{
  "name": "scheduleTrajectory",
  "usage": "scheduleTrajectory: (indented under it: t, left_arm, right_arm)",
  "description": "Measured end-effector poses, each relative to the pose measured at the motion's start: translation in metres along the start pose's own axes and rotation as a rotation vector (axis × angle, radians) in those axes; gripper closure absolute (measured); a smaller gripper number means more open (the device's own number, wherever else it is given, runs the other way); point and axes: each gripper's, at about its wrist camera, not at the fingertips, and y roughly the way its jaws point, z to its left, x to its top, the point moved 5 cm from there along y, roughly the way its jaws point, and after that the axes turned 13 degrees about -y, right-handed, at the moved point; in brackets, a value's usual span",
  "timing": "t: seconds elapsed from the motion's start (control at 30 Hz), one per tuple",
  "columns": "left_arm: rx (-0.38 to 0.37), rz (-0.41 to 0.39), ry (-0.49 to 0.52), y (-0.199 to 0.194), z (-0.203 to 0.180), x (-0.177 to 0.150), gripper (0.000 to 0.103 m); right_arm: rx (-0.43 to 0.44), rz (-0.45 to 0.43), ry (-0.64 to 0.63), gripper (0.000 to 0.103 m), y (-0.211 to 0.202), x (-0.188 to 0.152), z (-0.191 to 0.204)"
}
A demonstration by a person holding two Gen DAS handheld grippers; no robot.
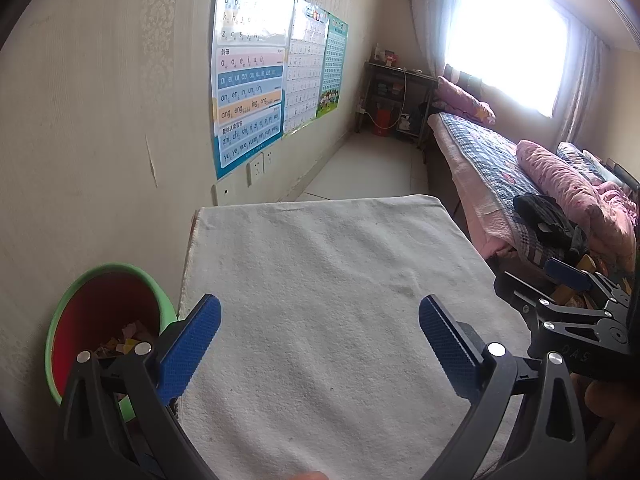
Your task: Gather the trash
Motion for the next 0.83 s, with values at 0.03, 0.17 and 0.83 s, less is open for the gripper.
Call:
scheduleTrajectory:
  t: [0.03, 0.17, 0.83]
  left_arm:
    - [0.0, -0.002, 0.0, 0.0, 0.0, 0.0, 0.008]
    - [-0.001, -0.002, -0.006, -0.001, 0.002, 0.0, 0.008]
    - [-0.013, -0.031, 0.005, -0.009, -0.001, 0.003, 0.008]
  right_arm:
    - [-0.001, -0.001, -0.001, 0.005, 0.0, 0.0, 0.0]
    - [0.0, 0.001, -0.004, 0.005, 0.0, 0.0, 0.001]
    - [0.002, 0.002, -0.016, 0.005, 0.0, -0.002, 0.002]
